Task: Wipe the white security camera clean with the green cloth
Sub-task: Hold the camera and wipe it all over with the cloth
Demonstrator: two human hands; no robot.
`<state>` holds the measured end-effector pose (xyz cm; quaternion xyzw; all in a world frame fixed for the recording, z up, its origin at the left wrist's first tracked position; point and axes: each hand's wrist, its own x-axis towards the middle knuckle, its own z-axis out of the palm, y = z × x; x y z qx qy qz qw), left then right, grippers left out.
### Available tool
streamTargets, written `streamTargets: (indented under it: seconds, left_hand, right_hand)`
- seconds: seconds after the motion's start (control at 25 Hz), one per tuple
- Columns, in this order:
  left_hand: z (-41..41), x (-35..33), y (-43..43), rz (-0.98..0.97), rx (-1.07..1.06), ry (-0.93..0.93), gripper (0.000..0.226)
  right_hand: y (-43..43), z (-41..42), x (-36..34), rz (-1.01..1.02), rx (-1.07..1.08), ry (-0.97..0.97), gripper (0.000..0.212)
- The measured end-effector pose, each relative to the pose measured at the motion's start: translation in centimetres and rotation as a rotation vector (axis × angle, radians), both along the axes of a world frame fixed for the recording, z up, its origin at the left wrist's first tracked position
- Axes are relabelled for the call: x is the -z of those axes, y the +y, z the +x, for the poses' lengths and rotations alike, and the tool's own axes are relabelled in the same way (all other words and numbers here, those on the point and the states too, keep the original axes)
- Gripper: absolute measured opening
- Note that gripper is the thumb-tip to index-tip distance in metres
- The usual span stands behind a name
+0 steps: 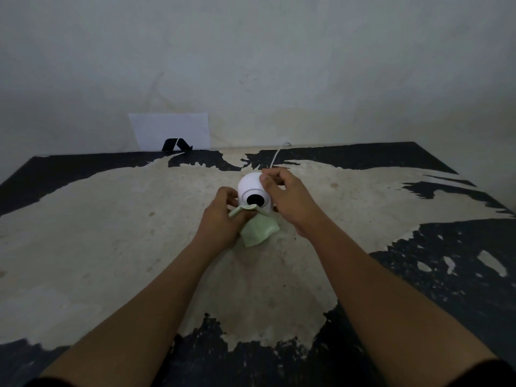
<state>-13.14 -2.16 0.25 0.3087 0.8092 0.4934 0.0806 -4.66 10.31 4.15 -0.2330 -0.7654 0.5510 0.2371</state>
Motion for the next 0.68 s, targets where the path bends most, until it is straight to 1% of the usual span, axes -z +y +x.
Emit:
streamTargets:
  seconds: [0.08,0.12,0.2,0.28,0.36,0.44,0.56,0.68]
  left_hand:
    - [-0.6,-0.2,-0.6,-0.038,0.023,0.003,0.032]
    - [-0.6,-0.3,-0.7,-0.047,0.028,0.000,0.032]
    - [-0.2,-0.4,-0.1,-0.034,0.017,-0.009,0.041]
    - [0.7,-0.1,0.9,0.026,-0.016,-0.034,0.054]
    - [1.6,0.4,1.8,0.067,-0.099,-0.053,0.067]
    - [2.2,0.8,2.3,0.040,-0.212,-0.043,0.074]
    - [2.6,0.9,2.8,-0.027,-0.292,-0.012,0.072]
    - [2.5,1.1,2.6,-0.029,-0.262,-0.014,0.070]
  right_hand:
    - [0.1,0.0,0.0,-0.008,-0.009,0.009,0.025]
    - [0.2,0.0,0.1,-0.009,-0.012,0.013,0.024]
    - [0.3,-0.1,0.1,0.002,-0.015,0.017,0.024]
    - [0.3,0.0,0.1,0.029,-0.009,0.016,0.024]
    - [0.3,0.1,0.0,0.034,-0.005,0.011,0.026]
    - [0.2,0.2,-0.1,0.036,-0.012,0.001,0.028]
    - [0.2,0.2,-0.2,0.072,-0.016,-0.013,0.030]
    - [0.3,0.2,-0.1,0.062,-0.014,-0.020,0.030]
